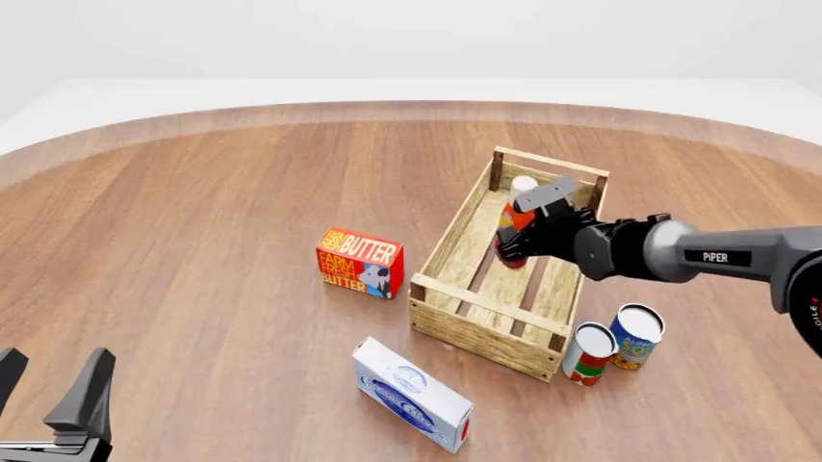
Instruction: Pick up the ketchup, and put it in the wooden tray.
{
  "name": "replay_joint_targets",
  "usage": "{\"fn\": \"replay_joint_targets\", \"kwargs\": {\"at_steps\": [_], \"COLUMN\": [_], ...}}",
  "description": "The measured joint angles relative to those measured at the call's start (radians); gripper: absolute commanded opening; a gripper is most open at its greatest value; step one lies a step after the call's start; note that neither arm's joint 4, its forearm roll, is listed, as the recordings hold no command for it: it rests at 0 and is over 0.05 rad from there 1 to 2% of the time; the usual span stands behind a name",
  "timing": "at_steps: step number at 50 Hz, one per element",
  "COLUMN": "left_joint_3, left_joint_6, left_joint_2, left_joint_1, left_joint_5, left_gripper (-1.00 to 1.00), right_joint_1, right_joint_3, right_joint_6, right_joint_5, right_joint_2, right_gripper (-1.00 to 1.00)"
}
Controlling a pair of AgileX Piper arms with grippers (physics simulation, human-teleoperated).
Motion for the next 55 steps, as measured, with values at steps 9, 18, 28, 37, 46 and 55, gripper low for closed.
{"fn": "replay_joint_targets", "kwargs": {"at_steps": [9,18,28,37,46,55], "left_joint_3": [0.000,0.000,0.000,0.000,0.000,0.000], "left_joint_6": [0.000,0.000,0.000,0.000,0.000,0.000], "left_joint_2": [0.000,0.000,0.001,0.002,0.002,0.002], "left_joint_1": [0.000,0.000,0.000,0.000,0.000,0.000], "left_joint_5": [0.000,0.000,-0.001,-0.002,-0.002,-0.003], "left_gripper": [1.00,1.00,1.00,1.00,1.00,1.00], "right_joint_1": [0.002,0.007,0.018,0.033,0.047,0.060], "right_joint_3": [0.009,0.014,0.034,0.091,0.166,0.243], "right_joint_6": [-0.005,-0.009,-0.010,-0.009,-0.003,0.011], "right_joint_5": [0.017,0.040,0.058,0.057,0.052,0.043], "right_joint_2": [-0.051,-0.108,-0.178,-0.264,-0.359,-0.446], "right_gripper": [1.00,1.00,1.00,1.00,1.00,1.00]}}
